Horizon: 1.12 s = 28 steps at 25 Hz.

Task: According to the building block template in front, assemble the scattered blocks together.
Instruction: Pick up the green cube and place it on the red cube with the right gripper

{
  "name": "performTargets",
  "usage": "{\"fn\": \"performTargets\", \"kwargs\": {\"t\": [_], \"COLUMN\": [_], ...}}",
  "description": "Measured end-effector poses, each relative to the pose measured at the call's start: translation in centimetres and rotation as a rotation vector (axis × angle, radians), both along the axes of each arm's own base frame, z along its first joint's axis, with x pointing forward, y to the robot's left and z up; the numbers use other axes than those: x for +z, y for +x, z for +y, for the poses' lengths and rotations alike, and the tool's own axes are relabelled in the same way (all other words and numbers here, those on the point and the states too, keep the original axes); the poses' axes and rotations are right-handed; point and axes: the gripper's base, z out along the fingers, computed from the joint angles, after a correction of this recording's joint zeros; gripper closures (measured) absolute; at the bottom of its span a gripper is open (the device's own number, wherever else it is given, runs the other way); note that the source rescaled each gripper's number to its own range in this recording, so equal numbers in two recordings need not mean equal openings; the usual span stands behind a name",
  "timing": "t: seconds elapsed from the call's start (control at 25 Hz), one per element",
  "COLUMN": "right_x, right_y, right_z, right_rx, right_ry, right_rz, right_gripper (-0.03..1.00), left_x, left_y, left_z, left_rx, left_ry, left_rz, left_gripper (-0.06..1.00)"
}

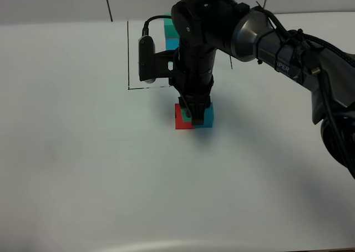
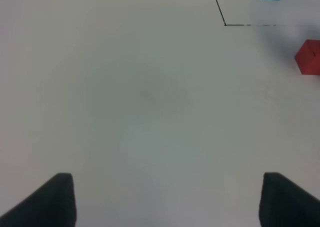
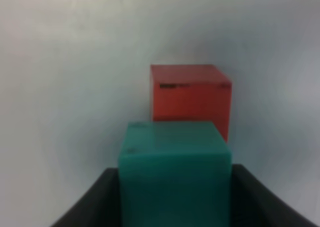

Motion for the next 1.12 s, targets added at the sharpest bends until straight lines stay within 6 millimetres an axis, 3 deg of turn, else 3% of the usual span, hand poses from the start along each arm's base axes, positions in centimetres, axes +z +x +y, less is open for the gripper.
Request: {"fn": "performTargets", "kwargs": {"t": [0.6, 1.12], "right_x": [0.1, -1.1], "right_y": [0.2, 0.5], "right_z": [0.6, 0.8], "right_rx": [-0.007, -0.008], "right_ry": [0.068, 0.062], "right_rz": [-0.023, -0.016], "right_gripper": [0.95, 0.95], "left_x": [0.0, 0.0], "left_y": [0.0, 0.0], "left_z": [0.0, 0.0], "left_rx": [0.0, 0.0], "left_ry": [0.0, 0.0], "left_rz": [0.0, 0.0], "left_gripper": [0.25, 0.25]}}
